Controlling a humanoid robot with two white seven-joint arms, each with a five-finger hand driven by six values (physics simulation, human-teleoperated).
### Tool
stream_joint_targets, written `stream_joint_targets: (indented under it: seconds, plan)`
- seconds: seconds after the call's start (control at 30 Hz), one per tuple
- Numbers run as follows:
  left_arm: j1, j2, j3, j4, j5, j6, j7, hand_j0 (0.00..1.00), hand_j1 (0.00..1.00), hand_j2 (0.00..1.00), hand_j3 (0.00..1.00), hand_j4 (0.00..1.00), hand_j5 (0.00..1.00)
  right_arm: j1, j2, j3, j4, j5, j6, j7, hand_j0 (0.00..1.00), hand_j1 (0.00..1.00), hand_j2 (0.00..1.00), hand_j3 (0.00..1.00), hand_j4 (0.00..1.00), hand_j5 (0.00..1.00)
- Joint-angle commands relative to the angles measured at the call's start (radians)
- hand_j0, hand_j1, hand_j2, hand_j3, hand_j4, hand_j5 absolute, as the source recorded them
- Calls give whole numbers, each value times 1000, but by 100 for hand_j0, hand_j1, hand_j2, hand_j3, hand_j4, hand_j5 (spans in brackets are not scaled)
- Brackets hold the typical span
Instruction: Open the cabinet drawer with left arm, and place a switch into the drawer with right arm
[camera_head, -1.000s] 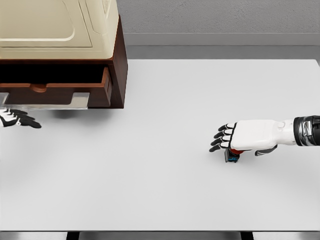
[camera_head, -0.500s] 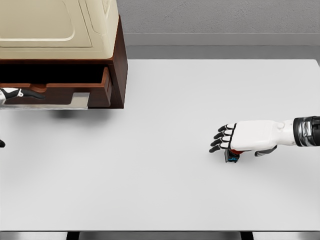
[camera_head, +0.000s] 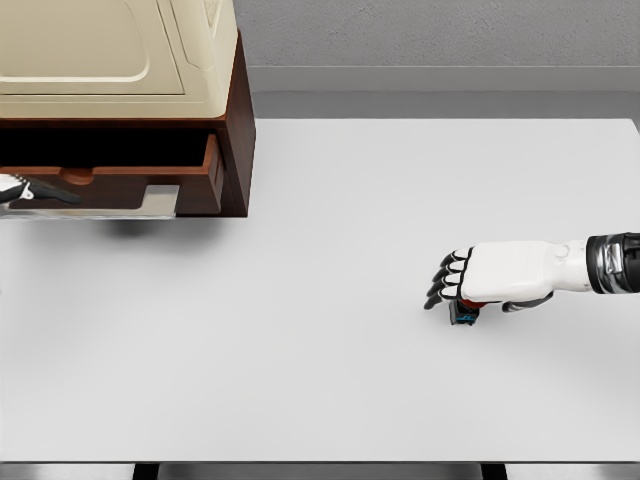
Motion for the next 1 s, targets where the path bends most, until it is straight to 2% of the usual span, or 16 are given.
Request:
stream_joint_targets:
  seconds: [0.0,0.27,0.43,0.57,0.6,0.7,0.83,0.9,0.97]
  plan:
    - [2,12,-1,0,8,-29,0,100,100,100,100,100,100,0,-1,0,0,-4,2,0,87,87,87,87,87,87]
    - [2,4,0,0,8,-29,0,100,100,100,100,100,100,2,-1,0,0,-4,2,0,86,86,86,86,86,86]
    - [2,3,-1,0,8,-29,0,100,100,100,100,100,100,0,-2,0,0,-4,2,0,81,81,81,81,81,81]
    - [2,4,-15,0,5,-29,0,100,100,100,100,100,100,2,-2,0,0,-4,2,0,76,76,76,76,76,76]
    - [2,9,-35,0,2,-29,0,100,100,100,100,100,100,2,-4,0,0,-4,2,0,71,71,71,71,71,71]
    - [0,32,-41,0,3,-29,0,100,100,100,100,100,100,2,-4,0,0,-4,2,0,70,70,70,70,70,70]
    - [0,43,-41,0,5,-29,0,100,100,100,100,100,100,3,-5,1,0,-4,2,0,63,63,63,63,63,63]
    - [0,49,-49,0,5,-29,0,100,100,100,100,100,100,3,-5,1,0,-4,2,0,63,63,63,63,63,63]
    - [2,49,-57,0,3,-29,0,100,100,100,100,100,100,3,-5,1,0,-6,2,0,54,54,54,54,54,54]
